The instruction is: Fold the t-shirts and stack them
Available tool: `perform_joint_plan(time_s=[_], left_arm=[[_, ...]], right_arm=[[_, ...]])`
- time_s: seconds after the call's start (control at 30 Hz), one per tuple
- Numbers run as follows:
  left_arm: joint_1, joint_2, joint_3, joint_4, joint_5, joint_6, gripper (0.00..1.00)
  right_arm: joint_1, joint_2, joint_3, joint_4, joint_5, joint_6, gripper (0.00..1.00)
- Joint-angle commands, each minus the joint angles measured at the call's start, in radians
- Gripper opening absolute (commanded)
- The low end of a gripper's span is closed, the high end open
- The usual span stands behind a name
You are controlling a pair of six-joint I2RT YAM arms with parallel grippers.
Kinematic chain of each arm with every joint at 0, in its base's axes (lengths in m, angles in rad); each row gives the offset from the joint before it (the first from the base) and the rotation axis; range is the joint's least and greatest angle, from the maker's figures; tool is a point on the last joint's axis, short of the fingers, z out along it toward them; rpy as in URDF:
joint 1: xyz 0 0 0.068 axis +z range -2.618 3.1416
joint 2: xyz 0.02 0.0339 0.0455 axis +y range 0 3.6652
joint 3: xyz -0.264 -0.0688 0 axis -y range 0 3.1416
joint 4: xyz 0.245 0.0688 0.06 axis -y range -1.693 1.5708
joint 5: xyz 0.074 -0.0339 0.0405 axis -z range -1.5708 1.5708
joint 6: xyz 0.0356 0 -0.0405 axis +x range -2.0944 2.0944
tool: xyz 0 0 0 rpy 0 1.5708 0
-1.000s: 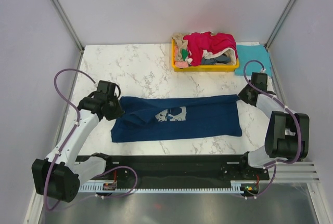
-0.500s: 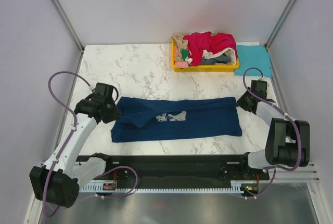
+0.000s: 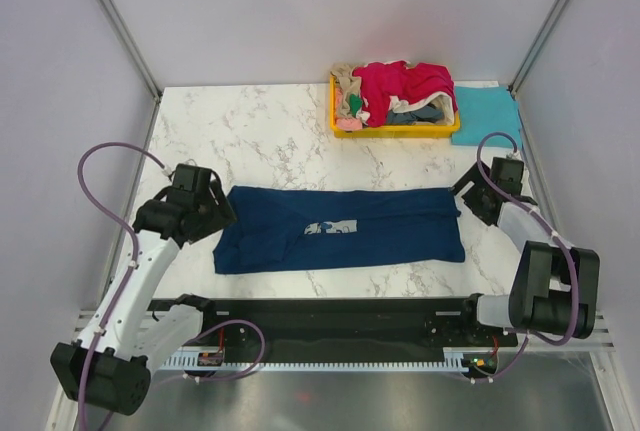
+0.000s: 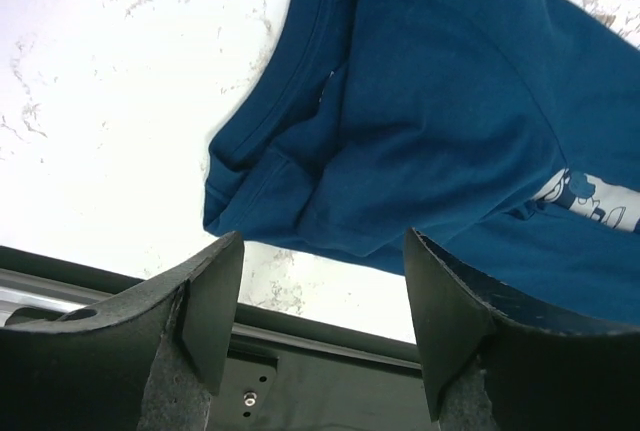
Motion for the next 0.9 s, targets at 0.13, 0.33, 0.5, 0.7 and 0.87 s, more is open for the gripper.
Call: perform_joint_plan(time_s=[0.13,0.33,0.5,0.7,0.87], left_arm=[[0.004,0.196,0.035,0.175,0.012,0.000,0.68],[0.004,0.382,0.040,0.342,0.077,-0.046,0.66],[0.006,0.528,0.025,0.441,0.097,-0.092,0.64],[0.010,0.654,0.011,0.530,0.075,-0.132,0.62],[0.045,0.833,0.127,0.562,0.026,-0.145,0.61]], right_arm=[[0.169,-0.090,0.117,0.031,-0.005,-0.024,0.89],[0.259,0.081,0.203,0.060,-0.082,-0.065,0.80],[0.267,0.175,0.161,0.087,-0.100,-0.067,0.76],[0.324,0.154,0.033,0.129,-0.097,-0.018,0.75],[0.451,0.108,-0.104,0.158,-0.083,0.091,0.74]])
